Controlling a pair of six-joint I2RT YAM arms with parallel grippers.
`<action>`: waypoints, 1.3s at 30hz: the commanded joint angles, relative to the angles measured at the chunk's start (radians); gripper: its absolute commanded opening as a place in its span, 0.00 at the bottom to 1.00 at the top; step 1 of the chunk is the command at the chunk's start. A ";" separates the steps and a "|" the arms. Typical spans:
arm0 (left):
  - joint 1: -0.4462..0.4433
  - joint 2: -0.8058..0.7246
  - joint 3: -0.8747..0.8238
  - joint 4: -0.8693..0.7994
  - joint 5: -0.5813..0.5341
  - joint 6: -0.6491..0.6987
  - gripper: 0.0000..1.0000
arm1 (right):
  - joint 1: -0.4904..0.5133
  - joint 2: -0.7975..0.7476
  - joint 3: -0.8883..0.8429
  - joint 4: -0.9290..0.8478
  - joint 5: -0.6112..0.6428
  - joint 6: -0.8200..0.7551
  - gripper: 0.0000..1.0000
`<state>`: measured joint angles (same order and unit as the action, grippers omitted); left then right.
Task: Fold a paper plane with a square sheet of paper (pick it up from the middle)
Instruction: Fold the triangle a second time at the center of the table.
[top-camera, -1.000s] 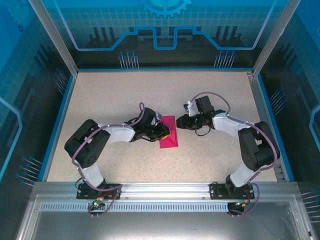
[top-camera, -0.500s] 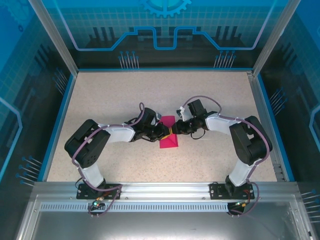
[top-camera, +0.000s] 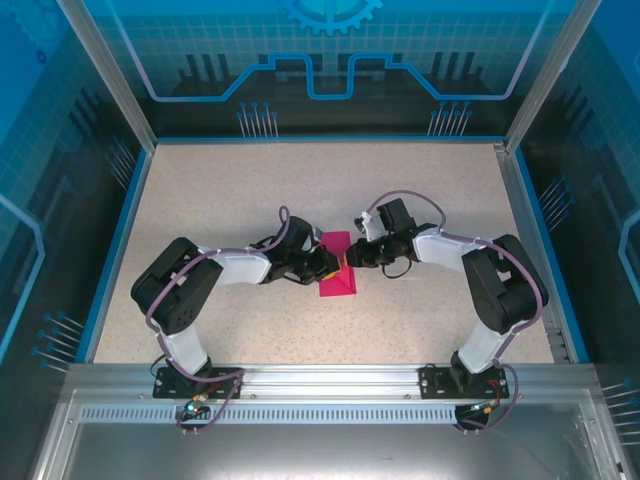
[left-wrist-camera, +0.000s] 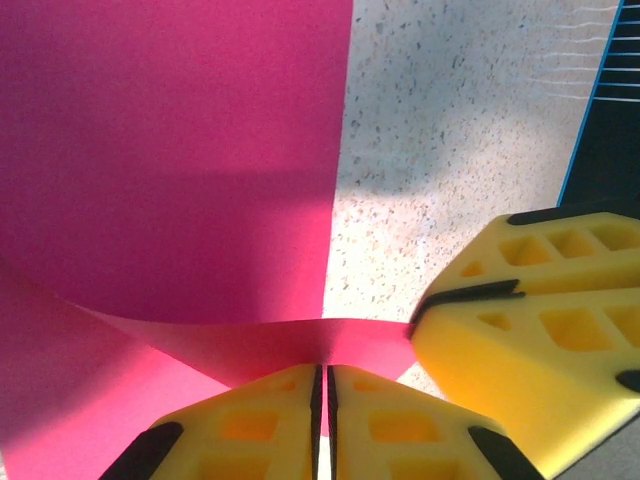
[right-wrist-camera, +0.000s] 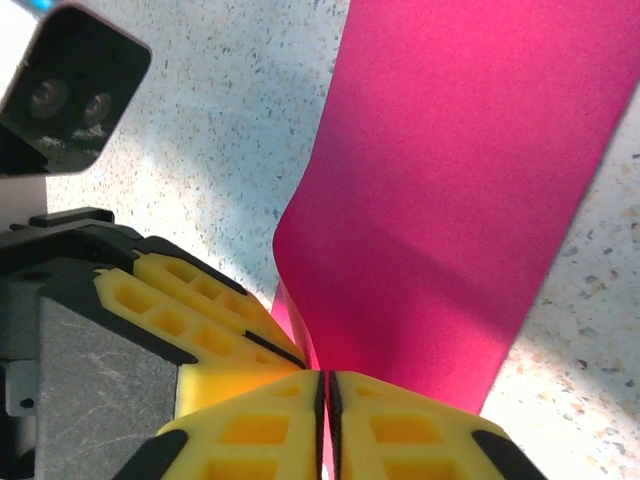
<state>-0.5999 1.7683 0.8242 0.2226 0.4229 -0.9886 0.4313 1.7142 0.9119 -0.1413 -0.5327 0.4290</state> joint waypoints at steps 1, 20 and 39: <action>-0.007 0.011 0.024 -0.017 -0.009 0.021 0.15 | -0.006 0.001 0.006 0.000 0.016 -0.001 0.09; -0.007 0.024 0.061 0.004 0.029 0.012 0.18 | -0.006 0.060 0.073 -0.041 0.125 -0.029 0.02; -0.007 0.069 0.098 -0.028 0.019 0.038 0.18 | -0.006 0.107 0.073 -0.032 0.134 -0.011 0.03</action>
<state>-0.5995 1.8214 0.8955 0.2146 0.4274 -0.9852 0.4313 1.8030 0.9642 -0.1673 -0.4034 0.4175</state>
